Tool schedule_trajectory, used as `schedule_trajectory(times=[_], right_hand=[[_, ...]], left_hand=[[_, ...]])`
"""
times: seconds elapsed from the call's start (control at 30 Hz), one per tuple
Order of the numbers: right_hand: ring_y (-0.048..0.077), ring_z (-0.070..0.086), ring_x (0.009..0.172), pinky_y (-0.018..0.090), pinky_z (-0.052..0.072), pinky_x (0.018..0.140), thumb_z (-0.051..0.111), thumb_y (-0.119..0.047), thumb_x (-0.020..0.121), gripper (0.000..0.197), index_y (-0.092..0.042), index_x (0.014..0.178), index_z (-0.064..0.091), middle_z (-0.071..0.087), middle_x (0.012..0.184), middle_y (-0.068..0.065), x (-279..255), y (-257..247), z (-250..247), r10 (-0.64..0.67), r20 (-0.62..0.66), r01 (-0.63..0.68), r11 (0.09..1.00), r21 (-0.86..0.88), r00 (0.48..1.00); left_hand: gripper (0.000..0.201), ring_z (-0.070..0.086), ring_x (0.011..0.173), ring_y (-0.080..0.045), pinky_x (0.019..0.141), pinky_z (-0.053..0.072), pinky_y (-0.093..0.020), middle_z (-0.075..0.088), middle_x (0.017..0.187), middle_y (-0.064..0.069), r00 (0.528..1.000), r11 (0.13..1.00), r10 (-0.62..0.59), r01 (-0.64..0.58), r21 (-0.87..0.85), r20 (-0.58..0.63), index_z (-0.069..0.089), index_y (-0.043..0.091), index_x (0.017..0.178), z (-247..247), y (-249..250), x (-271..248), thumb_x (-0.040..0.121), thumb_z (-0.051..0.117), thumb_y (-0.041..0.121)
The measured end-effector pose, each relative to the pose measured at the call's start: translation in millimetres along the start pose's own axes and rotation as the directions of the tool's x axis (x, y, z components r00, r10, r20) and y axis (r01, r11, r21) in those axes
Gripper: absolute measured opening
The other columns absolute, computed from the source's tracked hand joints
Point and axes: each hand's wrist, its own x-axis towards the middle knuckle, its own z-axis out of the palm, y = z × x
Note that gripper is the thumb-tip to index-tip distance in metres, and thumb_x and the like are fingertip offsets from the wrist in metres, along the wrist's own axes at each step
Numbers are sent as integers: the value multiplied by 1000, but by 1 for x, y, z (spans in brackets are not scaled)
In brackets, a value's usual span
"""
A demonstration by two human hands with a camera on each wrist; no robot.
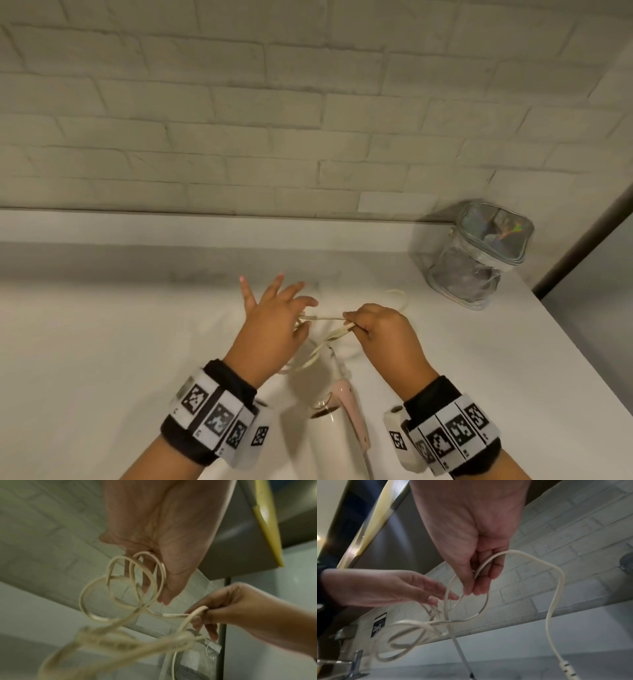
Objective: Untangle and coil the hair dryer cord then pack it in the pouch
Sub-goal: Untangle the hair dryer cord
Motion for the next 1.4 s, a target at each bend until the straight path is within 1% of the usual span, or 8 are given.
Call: schedule_trajectory(times=[0.1, 0.43, 0.63, 0.8, 0.9, 1.1, 1.2, 1.4], right_hand=[[24, 63, 52, 22, 53, 51, 77, 7, 61, 29, -11, 84, 74, 69, 66, 4, -2, 1, -4, -35, 21, 36, 999, -40, 999], [14, 61, 61, 20, 43, 72, 60, -13, 77, 18, -15, 90, 73, 70, 73, -2, -10, 4, -9, -50, -31, 52, 998, 48, 998], [7, 48, 58, 20, 26, 85, 54, -32, 87, 19, -23, 74, 67, 61, 66, -11, -17, 31, -16, 51, 66, -50, 999, -19, 997], [3, 45, 63, 24, 35, 75, 63, -22, 85, 7, -18, 85, 69, 65, 73, -5, -19, 36, -12, 82, 74, -83, 997, 9, 994], [8, 48, 60, 19, 37, 59, 61, -20, 87, 8, -17, 86, 69, 57, 69, -4, -17, 29, -14, 95, 70, -99, 993, 61, 993], [5, 52, 70, 9, 40, 67, 62, -17, 84, 13, -22, 95, 69, 60, 75, -8, -13, 9, -6, 11, 25, -15, 985, 174, 1000], [6, 56, 76, 9, 40, 72, 58, -18, 85, 16, -21, 98, 68, 65, 82, -3, -12, 4, 0, -22, 36, 15, 982, 186, 999], [6, 55, 79, 9, 40, 72, 48, -46, 89, 36, -19, 100, 68, 69, 84, -1, -17, 14, -6, 28, 15, -30, 978, 208, 999]], left_hand=[[33, 30, 138, -20, 97, -32, -55, 61, 127, 11, 989, 973, 108, -126, 191, 104, 56, 37, 119, 4, 17, 12, 86, 53, 39], [33, 58, 68, -11, 81, 19, -31, 60, 66, 13, 958, 938, 286, -277, 210, -12, 61, 28, 56, 0, 4, 23, 73, 45, 50], [19, 50, 74, -14, 73, 16, -30, 55, 77, 8, 877, 963, -246, 171, -210, -413, 57, 23, 65, -42, -47, 17, 78, 46, 31], [24, 57, 74, -41, 61, 36, -34, 59, 72, -20, 715, 662, -656, 391, -640, -242, 59, 3, 77, -38, -84, 5, 90, 43, 16], [20, 57, 103, -40, 91, 38, -45, 62, 92, -13, 715, 651, -699, 634, -416, -5, 60, 12, 104, -25, -97, 0, 87, 53, 19], [66, 25, 139, -21, 114, 16, -51, 33, 148, -2, 993, 949, -103, 79, -304, -62, 38, 27, 135, -8, -43, -4, 76, 67, 25], [60, 14, 139, -4, 115, -1, -39, 27, 148, 16, 983, 939, 147, -104, -329, 110, 33, 43, 134, 0, -5, 4, 85, 57, 19], [19, 62, 77, -3, 80, 50, -29, 71, 86, 9, 922, 792, 143, 112, -600, 361, 71, 30, 90, -6, 1, 8, 88, 53, 23]])
